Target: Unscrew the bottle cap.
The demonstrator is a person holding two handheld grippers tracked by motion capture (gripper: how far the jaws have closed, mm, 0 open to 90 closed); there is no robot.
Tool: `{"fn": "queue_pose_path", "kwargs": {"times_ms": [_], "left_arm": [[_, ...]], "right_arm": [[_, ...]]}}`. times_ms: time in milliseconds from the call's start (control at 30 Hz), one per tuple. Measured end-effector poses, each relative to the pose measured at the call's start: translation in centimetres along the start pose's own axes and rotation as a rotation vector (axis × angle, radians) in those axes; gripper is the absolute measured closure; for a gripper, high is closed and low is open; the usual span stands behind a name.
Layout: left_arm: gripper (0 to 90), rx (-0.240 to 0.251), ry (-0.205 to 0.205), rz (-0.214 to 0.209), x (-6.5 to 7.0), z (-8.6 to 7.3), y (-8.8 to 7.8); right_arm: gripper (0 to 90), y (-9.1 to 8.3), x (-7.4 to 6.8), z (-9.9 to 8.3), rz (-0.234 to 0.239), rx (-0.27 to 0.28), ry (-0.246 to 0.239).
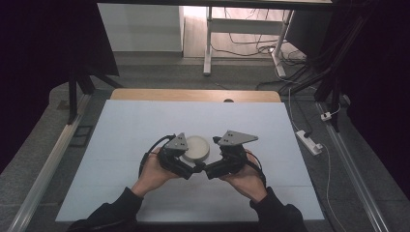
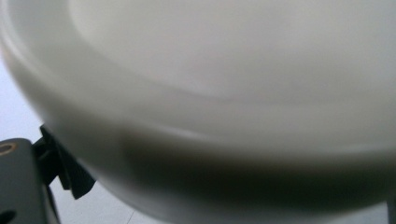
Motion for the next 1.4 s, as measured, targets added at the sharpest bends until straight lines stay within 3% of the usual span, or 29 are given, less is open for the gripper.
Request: {"fn": "queue_pose_path", "kwargs": {"times_ms": [567, 633, 1067, 1400], "left_arm": [[7.4, -0.001, 0.006, -0.007, 0.2, 0.1, 0.3], [7.4, 0.000, 0.004, -0.008, 0.2, 0.1, 0.3], [7.4, -0.010, 0.012, -0.033, 0.3, -0.1, 0.4], [7.4, -0.006, 0.036, -0.101, 0.6, -0.1, 0.5]], "right_arm": [[2.9, 2.7, -0.6, 0.5, 0.034, -0.019, -0.005], [6.6, 2.7, -0.7, 0.5, 0.043, -0.017, -0.006], [7.9, 2.7, -0.6, 0.4, 0.076, -0.004, -0.046], [8.0, 2.4, -0.3, 0.2, 0.226, -0.003, -0.099]]}}
Point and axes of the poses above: each handheld gripper's, and its own axes: y roughly forward along the jaws, z roughly out of its top, x roughly to its right, the point moved 7 cm from there along y, roughly forward along the jaws, and after that the axes turned 11 degrees about -z, right-handed, at the moved point
